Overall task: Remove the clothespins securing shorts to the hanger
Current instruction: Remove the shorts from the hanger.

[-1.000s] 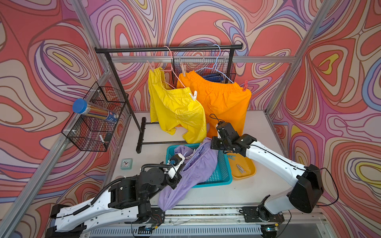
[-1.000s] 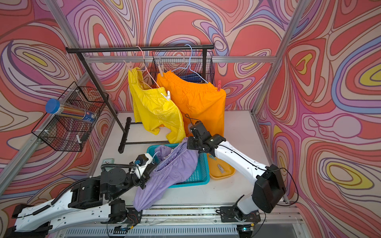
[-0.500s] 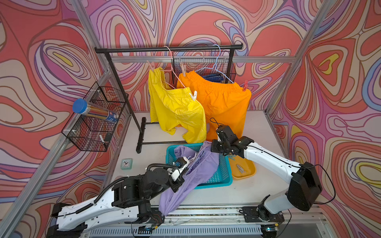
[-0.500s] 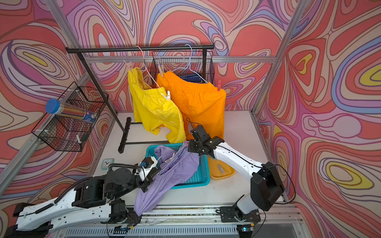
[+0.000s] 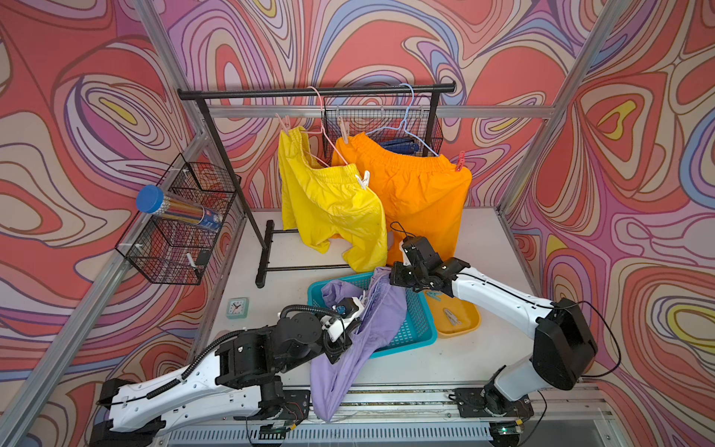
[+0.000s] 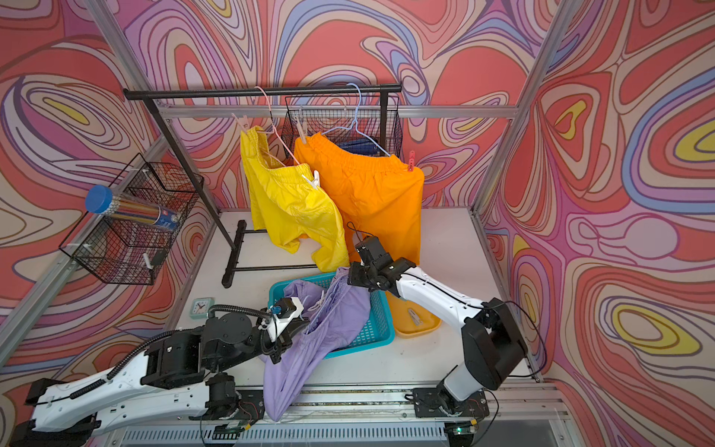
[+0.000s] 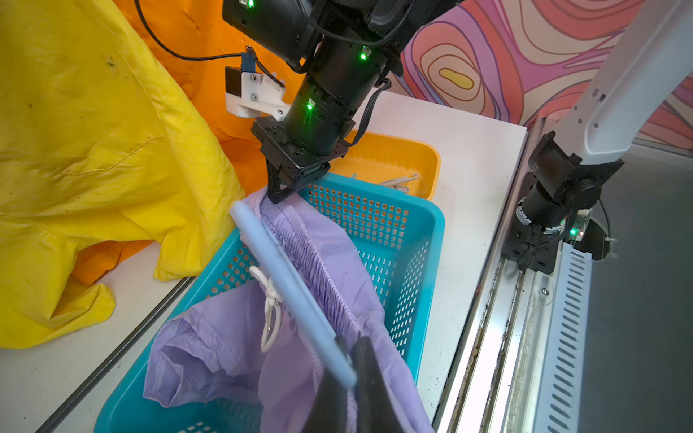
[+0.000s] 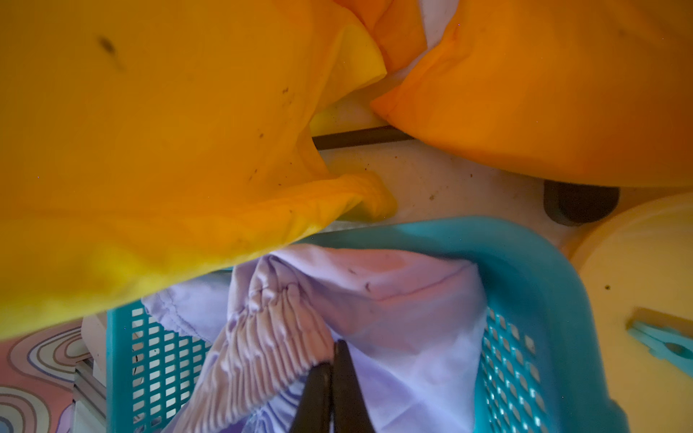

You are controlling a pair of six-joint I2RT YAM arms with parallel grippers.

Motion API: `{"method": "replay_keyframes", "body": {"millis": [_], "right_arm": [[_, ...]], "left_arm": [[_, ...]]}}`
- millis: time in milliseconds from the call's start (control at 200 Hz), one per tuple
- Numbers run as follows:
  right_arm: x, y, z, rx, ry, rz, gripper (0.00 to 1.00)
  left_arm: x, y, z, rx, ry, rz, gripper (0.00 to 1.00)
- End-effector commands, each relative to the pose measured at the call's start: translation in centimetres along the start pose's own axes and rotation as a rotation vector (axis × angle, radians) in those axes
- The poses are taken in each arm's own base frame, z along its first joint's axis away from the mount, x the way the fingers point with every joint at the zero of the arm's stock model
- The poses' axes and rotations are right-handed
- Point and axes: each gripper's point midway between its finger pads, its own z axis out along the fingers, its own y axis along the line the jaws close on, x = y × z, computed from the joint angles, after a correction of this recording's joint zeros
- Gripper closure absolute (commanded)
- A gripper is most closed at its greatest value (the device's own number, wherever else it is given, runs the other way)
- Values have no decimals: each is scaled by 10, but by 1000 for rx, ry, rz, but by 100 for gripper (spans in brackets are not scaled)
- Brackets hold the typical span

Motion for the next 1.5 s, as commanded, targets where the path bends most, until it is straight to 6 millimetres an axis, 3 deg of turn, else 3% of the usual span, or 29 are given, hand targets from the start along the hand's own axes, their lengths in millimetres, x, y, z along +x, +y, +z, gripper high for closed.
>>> {"method": "replay_keyframes", "body": {"millis": [0, 115, 280, 491, 776, 1057, 1177, 1342, 1492], "right_arm": [[-33, 23, -27, -83, -143, 4, 100], [-36, 33, -29, -98, -126, -5, 100], [-29, 18, -10, -24, -92, -5, 100], [-18, -3, 3, 49, -76, 3, 100], [-5, -15, 17, 80, -34, 0, 100], [5, 2, 18, -45, -19, -8, 100], [7, 7, 12, -83, -18, -22, 100], [9, 23, -2, -170, -17, -38, 84], [6, 39, -24, -255, -40, -57, 75]], "left_arm": [[-7, -21, 2, 110, 8, 3, 100], [-12, -26, 10, 122, 14, 14, 100], [-25, -29, 11, 136, -3, 18, 100], [-40, -24, -10, 137, -90, 4, 100], [-40, -19, -30, 142, -158, -20, 100], [-45, -11, -32, 104, -232, -38, 100], [-48, 3, -30, 16, -251, -49, 100], [-57, 28, -30, -131, -299, -70, 100], [-62, 34, -23, -186, -309, -36, 100]]}}
